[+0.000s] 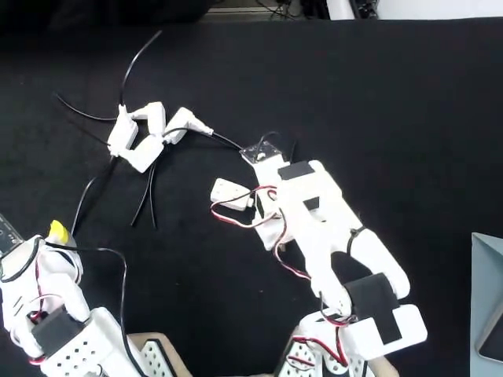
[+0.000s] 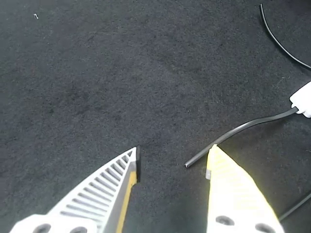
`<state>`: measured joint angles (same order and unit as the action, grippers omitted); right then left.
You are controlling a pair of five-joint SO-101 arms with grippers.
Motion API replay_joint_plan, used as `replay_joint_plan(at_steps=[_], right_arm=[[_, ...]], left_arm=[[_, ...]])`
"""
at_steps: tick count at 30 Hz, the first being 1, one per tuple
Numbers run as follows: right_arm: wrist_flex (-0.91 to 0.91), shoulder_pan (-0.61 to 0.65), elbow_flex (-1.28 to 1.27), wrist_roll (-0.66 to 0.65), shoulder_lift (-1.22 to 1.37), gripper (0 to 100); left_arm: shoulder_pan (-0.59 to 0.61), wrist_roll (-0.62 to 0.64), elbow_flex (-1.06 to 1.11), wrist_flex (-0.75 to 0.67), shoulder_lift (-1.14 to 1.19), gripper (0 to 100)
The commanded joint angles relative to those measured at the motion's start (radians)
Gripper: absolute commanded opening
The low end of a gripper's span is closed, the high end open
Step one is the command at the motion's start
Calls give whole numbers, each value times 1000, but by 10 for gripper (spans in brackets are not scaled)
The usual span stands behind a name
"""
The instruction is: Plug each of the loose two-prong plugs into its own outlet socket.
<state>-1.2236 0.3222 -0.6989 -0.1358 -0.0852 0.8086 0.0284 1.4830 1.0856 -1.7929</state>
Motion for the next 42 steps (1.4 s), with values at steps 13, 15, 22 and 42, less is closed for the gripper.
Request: replay_joint_plan(at_steps=[13, 15, 22, 42], right_arm=[[32, -141, 41, 38, -5, 247], [31, -160, 36, 31, -10, 247], [12, -107, 39, 12, -12, 247], [81, -20, 108, 92, 124, 247]], left_arm=[[1, -6, -4, 5, -3, 234], [1, -6, -4, 5, -3, 234], [1, -6, -4, 3, -3, 234], [1, -6, -4, 3, -3, 234]])
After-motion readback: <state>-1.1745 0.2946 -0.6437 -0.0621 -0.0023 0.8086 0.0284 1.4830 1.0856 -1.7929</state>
